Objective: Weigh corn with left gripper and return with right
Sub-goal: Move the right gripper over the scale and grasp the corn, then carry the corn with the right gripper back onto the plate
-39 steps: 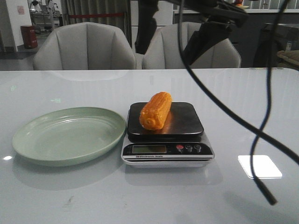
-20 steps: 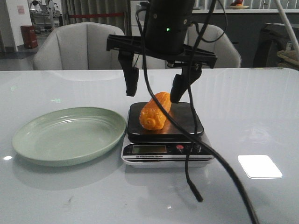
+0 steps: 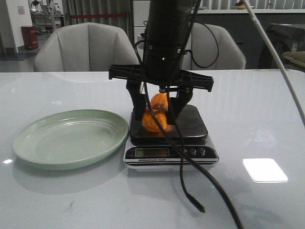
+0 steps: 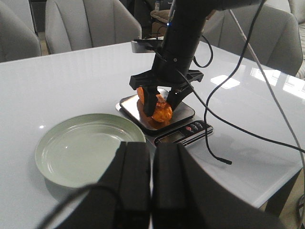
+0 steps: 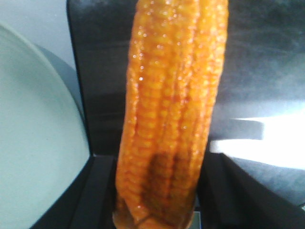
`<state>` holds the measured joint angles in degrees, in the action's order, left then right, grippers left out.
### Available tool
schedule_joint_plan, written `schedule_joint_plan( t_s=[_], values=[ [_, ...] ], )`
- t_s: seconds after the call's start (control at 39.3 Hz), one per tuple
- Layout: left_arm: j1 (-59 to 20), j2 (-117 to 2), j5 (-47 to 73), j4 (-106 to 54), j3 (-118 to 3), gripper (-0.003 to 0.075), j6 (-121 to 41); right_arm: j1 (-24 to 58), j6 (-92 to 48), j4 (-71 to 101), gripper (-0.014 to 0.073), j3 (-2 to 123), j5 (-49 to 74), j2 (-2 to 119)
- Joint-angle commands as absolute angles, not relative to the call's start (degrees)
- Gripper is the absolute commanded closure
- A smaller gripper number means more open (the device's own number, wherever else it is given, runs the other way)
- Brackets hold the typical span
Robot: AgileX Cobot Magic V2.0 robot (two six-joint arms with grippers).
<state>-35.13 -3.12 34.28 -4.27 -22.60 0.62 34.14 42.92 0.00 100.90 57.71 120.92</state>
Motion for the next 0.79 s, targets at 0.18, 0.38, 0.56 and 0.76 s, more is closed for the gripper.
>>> schedule_joint_plan(
  t_s=[0.18,0.38,0.56,0.76],
  values=[
    [-35.02,-3.93,29.77,-4.58,-23.96,0.0598,0.68,38.36,42.87,0.58,0.0281,106.43,56.20,117.61],
    [-35.02,-3.93,29.77,-4.58,-23.96,0.0598,0.68,43.29,42.87,1.12,0.0281,106.43,47.67,119.85],
    [-35.02,-3.93,29.77,-4.58,-23.96,0.0598,0.68,45.78,42.87,1.33,0.0268,106.43,41.97,121.71],
    [-35.02,-3.93,29.77,-4.58,-23.96,0.0598,0.68,46.24,42.87,3.27,0.0112,106.43,40.24,123.77]
  ],
)
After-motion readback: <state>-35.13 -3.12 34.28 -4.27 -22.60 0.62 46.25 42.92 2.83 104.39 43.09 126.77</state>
